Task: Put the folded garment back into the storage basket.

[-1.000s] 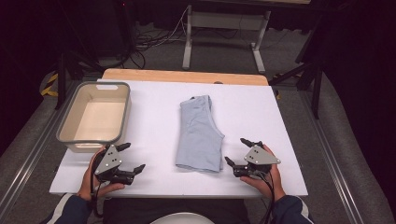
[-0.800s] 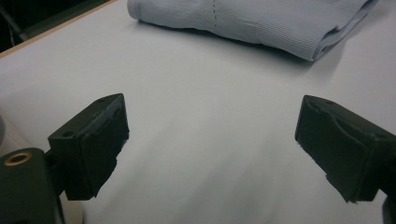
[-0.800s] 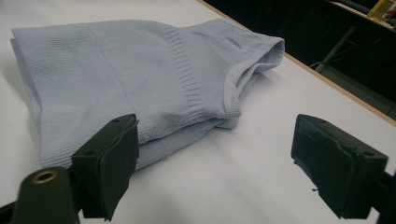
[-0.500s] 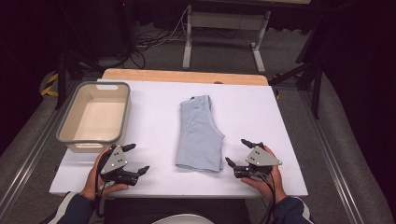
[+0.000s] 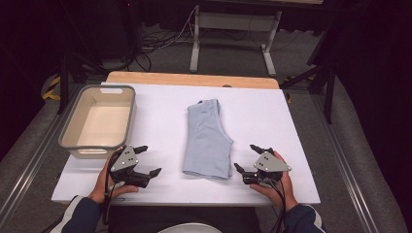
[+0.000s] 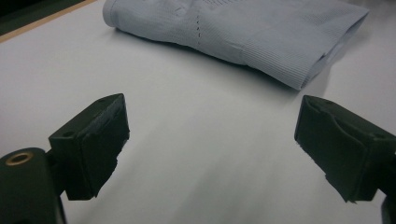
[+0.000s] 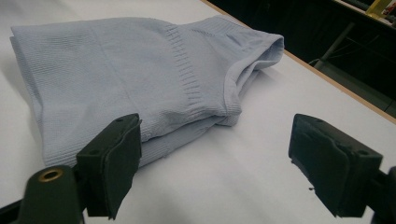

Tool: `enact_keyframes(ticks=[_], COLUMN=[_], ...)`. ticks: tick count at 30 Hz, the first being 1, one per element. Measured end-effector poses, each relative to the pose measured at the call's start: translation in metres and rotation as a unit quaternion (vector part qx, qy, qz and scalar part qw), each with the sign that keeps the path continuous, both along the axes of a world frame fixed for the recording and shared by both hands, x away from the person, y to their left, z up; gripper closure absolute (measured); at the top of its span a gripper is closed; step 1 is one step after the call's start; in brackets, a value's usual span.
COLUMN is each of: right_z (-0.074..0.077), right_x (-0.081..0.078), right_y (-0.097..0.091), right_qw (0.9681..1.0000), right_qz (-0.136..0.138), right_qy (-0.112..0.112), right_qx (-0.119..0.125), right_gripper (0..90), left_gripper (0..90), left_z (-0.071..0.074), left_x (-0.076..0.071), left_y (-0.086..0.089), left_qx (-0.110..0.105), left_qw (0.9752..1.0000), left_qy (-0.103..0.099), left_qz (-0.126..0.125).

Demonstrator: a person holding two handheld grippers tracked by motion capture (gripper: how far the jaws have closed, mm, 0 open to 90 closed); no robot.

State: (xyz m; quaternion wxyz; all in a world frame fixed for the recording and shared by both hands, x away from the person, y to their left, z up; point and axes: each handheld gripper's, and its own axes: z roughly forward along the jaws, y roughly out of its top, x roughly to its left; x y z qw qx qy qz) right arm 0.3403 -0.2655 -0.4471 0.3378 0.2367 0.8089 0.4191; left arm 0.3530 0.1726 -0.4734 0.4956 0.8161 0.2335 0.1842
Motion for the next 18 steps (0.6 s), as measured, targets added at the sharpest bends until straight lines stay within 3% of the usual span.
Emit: enact_keyframes(ticks=[18], right_z=[-0.001], right_x=[-0.001], right_y=[0.003], right_qw=[1.0], right_qz=[0.002], right_qy=[0.0], right_qx=[-0.004], right_gripper=[18.7], left_gripper=[11.0], left_z=[0.013], left_x=[0.025], left_y=[-0.025], left_qx=[-0.003], left_qw=[0.9998], left_qy=[0.015], left_qz=[-0.014])
